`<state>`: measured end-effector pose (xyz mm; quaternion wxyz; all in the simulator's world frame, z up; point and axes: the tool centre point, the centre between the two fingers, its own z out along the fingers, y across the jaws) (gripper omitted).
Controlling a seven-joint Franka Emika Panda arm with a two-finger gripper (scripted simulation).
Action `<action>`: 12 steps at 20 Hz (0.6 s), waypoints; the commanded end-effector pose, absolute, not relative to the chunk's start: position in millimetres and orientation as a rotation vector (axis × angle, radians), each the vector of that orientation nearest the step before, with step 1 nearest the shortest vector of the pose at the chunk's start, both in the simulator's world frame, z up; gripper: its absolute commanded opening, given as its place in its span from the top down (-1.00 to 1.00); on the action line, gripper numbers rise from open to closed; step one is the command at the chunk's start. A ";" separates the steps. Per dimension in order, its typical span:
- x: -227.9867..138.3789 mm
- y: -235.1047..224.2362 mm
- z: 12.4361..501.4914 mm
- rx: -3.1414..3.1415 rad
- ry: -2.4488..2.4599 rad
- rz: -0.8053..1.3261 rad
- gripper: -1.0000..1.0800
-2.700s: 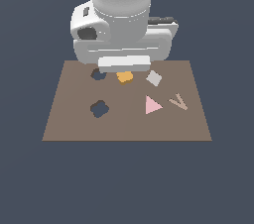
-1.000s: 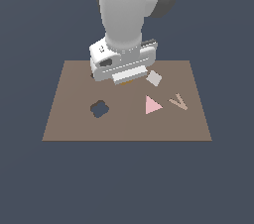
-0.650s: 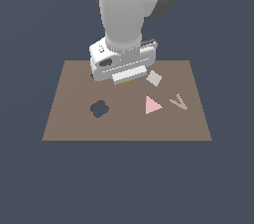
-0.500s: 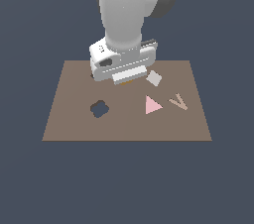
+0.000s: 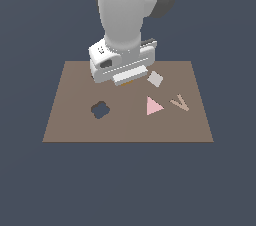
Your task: Insert a designated object into the corresponding slot on a board.
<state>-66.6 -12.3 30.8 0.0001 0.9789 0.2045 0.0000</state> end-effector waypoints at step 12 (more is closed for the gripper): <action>-62.3 -36.0 32.5 2.963 1.041 0.001 1.00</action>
